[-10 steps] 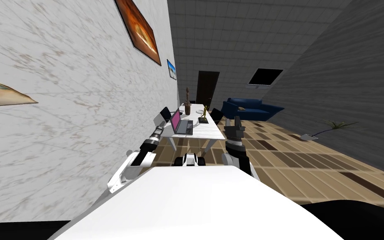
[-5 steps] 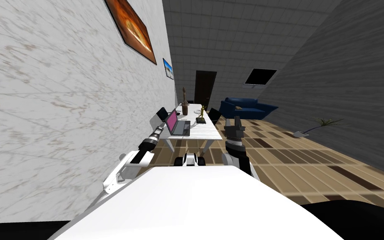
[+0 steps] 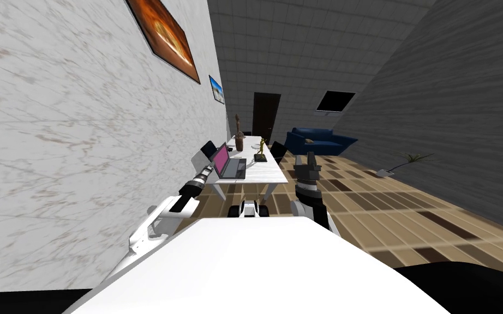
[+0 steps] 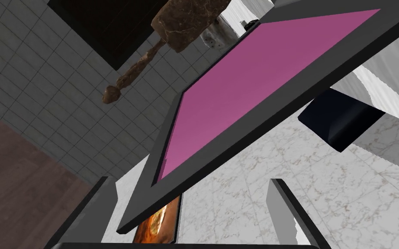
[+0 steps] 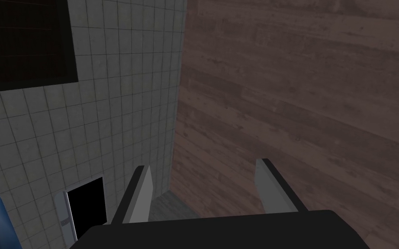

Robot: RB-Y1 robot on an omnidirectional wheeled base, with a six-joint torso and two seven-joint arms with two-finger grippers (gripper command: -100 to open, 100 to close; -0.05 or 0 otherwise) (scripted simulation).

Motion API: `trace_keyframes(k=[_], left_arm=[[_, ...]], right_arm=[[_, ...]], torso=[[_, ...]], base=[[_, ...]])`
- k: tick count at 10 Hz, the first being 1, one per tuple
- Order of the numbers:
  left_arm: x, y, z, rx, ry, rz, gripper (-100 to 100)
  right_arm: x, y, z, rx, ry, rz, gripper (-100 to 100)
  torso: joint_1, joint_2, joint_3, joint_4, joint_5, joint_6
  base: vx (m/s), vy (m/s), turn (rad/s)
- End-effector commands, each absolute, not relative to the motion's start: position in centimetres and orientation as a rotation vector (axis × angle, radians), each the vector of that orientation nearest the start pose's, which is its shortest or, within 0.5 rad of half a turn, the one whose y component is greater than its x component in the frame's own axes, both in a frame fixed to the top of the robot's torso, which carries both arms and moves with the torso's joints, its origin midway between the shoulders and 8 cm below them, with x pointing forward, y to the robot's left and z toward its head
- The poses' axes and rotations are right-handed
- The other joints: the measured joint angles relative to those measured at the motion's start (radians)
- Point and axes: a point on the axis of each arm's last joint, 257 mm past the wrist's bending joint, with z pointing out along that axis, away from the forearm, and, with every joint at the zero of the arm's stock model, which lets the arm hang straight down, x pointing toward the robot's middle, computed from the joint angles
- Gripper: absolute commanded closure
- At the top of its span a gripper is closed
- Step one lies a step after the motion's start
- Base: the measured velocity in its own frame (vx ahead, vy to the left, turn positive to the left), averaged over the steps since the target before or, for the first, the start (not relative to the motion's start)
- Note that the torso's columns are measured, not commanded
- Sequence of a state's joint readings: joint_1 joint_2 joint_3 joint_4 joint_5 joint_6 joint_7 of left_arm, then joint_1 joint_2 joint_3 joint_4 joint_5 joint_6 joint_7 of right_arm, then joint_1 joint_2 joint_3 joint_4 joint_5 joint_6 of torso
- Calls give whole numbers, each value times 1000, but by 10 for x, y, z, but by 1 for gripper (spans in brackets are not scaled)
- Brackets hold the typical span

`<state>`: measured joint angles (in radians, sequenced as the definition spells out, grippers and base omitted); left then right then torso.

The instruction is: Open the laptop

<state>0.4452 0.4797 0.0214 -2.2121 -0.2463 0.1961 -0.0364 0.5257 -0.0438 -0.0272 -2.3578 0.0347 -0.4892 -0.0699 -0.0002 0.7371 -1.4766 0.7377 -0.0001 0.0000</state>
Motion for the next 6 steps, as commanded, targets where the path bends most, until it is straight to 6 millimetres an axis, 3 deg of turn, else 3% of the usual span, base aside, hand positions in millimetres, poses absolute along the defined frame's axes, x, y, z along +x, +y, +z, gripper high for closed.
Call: trace_keyframes(k=[1,3,4,6], left_arm=[[425,330,-138,-633,1474,-615,-100],[425,331,-135,-632,1475,-610,-100],[425,331,-134,-633,1475,-609,100],[426,338,-137,-546,1499,-513,100]], right_arm=[[328,-277,49,591,622,1322,0],[328,-277,49,591,622,1322,0],[328,-277,49,591,622,1322,0],[328,-277,49,591,622,1322,0]], torso=[[1,0,0,0,0,0],[2,-2,-1,0,1,0],[1,0,0,0,1,0],[-3,5,3,2,0,0]], base=[[17,-24,-8],[85,-8,-21],[9,0,7],[-4,-87,-12]])
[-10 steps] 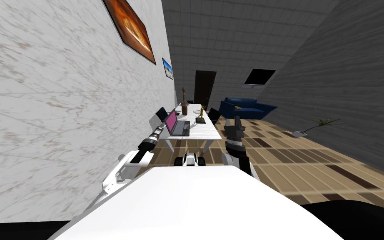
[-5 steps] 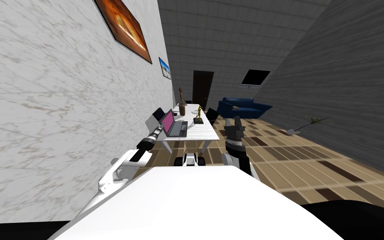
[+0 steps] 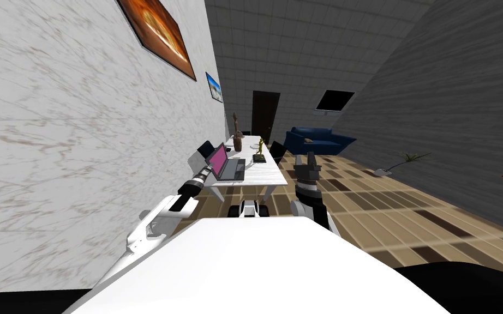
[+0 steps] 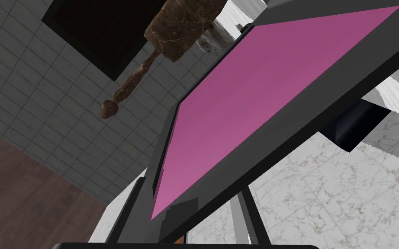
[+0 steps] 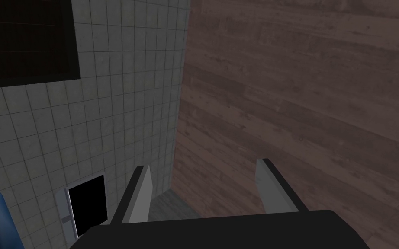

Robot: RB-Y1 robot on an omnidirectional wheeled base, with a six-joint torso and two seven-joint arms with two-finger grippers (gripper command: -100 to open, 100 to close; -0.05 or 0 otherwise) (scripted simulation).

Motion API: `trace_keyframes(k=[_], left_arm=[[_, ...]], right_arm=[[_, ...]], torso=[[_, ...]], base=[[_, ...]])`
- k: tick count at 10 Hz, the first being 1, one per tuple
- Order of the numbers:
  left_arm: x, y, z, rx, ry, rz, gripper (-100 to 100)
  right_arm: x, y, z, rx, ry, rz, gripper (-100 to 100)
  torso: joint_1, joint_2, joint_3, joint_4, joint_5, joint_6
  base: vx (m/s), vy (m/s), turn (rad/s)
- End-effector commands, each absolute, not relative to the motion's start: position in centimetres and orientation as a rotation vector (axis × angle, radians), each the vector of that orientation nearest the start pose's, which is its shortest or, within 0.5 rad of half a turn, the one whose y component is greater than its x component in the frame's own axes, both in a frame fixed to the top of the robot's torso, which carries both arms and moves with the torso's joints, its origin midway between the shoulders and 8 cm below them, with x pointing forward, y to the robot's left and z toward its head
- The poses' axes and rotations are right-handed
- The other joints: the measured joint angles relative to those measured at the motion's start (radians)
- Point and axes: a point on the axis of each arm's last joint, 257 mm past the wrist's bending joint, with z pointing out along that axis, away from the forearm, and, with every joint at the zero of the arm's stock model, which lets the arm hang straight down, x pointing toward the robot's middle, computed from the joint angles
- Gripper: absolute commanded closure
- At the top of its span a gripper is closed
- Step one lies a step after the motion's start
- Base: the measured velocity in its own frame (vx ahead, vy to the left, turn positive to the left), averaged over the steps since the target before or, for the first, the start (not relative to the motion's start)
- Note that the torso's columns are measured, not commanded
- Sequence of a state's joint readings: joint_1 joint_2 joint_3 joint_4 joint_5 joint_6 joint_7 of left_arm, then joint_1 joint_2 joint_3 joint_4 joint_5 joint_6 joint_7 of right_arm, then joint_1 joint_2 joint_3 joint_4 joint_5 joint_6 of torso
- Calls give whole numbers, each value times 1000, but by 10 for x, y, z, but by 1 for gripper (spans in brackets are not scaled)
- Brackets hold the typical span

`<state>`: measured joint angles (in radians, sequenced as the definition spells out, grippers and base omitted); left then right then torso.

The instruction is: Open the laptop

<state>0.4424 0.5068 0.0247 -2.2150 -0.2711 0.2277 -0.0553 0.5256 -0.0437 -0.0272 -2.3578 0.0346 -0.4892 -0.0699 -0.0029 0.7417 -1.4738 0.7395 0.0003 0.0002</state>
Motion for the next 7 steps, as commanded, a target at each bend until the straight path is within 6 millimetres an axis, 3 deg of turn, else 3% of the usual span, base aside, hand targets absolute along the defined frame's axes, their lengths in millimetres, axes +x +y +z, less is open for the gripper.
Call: trace_keyframes(k=[1,7], left_arm=[[427,341,-138,-516,1506,-482,100],[430,354,-142,-334,1540,-295,100]], right_arm=[[328,-277,49,591,622,1322,0],[328,-277,49,591,622,1322,0]], torso=[[-2,-1,0,-1,-1,1],[1,-4,-3,-2,-1,1]], base=[[-4,-119,-6],[-14,-99,-10]])
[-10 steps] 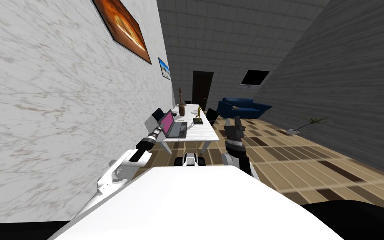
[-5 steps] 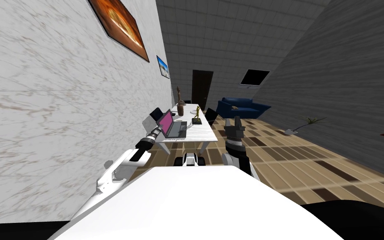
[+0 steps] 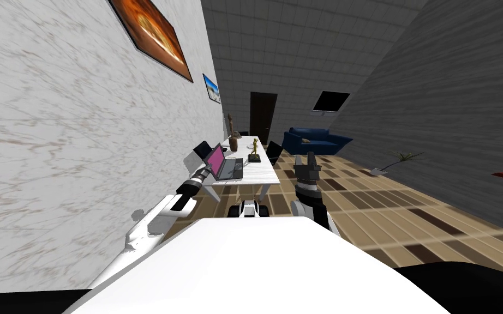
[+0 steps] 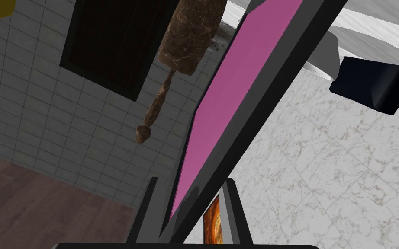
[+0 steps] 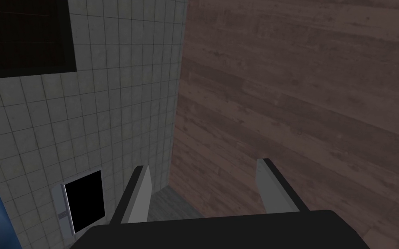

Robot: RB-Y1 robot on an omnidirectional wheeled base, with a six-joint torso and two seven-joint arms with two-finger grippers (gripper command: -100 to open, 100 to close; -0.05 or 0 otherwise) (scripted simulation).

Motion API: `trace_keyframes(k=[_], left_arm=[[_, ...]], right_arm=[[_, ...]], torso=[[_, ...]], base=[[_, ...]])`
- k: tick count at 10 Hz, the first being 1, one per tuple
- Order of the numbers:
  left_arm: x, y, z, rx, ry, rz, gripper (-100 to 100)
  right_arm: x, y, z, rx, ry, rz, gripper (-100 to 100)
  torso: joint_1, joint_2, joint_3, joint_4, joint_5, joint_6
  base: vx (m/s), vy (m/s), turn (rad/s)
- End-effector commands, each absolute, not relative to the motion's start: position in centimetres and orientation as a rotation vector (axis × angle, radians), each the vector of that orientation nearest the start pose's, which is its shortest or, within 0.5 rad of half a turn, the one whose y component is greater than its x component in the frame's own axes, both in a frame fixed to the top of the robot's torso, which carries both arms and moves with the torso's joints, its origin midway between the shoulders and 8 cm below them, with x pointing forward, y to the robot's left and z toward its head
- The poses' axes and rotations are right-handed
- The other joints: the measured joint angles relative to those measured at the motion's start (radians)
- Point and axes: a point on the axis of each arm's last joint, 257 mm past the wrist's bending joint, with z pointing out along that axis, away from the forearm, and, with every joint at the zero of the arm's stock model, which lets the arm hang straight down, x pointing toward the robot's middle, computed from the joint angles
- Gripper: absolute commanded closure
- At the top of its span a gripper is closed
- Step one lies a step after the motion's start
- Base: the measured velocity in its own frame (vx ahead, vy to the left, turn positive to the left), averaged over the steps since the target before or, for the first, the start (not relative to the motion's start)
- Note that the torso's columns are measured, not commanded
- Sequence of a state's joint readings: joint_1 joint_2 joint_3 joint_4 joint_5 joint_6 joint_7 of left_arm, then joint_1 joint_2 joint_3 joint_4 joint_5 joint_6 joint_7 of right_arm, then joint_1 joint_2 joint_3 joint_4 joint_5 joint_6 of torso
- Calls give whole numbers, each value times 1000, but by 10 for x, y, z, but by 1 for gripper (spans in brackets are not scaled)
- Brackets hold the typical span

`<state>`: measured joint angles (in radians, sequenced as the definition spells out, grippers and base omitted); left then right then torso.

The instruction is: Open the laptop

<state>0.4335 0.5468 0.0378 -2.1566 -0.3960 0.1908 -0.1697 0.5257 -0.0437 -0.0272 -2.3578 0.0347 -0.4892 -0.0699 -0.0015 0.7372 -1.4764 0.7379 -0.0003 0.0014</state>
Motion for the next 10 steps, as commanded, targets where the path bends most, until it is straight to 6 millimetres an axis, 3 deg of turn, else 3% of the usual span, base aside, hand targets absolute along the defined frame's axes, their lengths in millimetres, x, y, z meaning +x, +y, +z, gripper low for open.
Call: trace_keyframes(k=[1,10], left_arm=[[429,354,-142,-357,1538,-311,100],[440,367,-176,-98,1565,-42,100]], right_arm=[[328,-277,49,591,622,1322,0],[328,-277,49,591,622,1322,0]], torso=[[0,1,0,0,0,0],[1,-6,-3,-9,7,3]], base=[[-8,-41,6],[-9,-64,-3]])
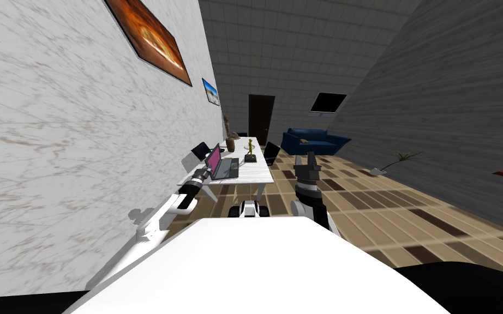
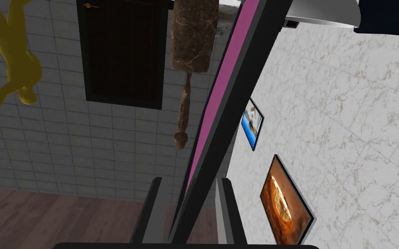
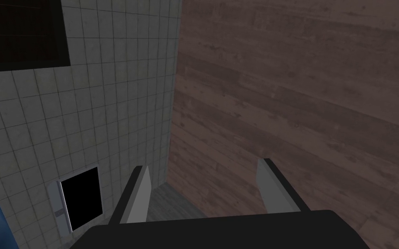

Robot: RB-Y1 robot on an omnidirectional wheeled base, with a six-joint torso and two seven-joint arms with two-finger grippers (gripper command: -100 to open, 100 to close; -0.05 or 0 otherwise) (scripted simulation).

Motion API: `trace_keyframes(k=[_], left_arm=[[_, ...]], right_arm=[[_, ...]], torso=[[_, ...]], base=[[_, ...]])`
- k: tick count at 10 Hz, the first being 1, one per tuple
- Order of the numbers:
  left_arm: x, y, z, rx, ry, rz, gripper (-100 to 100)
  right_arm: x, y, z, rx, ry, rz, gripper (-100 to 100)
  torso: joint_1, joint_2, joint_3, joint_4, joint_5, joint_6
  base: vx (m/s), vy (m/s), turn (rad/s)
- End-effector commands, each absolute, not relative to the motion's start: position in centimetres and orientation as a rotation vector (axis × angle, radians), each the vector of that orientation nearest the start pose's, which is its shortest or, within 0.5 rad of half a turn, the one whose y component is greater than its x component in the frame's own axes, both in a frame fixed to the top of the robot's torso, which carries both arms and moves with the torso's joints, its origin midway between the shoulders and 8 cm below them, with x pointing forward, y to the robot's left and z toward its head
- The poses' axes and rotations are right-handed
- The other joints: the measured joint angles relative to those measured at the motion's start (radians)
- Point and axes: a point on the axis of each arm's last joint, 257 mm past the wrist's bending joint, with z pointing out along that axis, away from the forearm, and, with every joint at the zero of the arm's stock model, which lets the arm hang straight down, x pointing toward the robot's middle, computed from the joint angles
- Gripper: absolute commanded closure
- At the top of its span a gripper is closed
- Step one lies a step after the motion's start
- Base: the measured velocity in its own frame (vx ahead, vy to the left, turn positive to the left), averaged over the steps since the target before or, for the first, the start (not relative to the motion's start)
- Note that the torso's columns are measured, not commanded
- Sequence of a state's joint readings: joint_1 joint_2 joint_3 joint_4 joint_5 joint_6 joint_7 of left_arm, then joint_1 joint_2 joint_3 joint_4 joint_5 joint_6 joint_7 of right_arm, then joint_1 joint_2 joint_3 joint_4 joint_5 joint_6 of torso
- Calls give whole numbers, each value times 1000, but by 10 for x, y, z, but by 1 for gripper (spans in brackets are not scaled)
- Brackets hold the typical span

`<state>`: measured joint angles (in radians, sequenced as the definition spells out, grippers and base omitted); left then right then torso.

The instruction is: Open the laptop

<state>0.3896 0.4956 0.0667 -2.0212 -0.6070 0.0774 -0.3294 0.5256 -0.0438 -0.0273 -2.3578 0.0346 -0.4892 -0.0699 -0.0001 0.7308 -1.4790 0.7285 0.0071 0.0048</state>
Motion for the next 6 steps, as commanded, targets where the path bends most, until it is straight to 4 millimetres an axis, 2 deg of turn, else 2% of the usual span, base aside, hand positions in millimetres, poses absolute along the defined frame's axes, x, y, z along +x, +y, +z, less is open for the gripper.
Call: trace_keyframes(k=[1,2,3,5,6], left_arm=[[441,368,-182,-65,1570,-12,100],[442,368,-187,-31,1575,18,100],[445,370,-171,-45,1549,3,100],[459,361,-180,16,1532,72,100],[459,361,-189,19,1543,94,100]], right_arm=[[328,-277,49,591,622,1322,0],[328,-277,49,591,622,1322,0],[328,-277,49,591,622,1322,0],[328,-277,49,591,622,1322,0],[328,-277,49,591,622,1322,0]], torso=[[3,-1,-1,1,0,-1],[5,-3,-1,-1,2,-2],[7,-3,-2,-1,2,-3],[11,2,1,5,-2,-6],[12,4,2,6,-2,-8]], base=[[-8,-75,-8],[-10,-75,-9],[-11,-42,-6],[-31,17,38],[-33,37,10]])
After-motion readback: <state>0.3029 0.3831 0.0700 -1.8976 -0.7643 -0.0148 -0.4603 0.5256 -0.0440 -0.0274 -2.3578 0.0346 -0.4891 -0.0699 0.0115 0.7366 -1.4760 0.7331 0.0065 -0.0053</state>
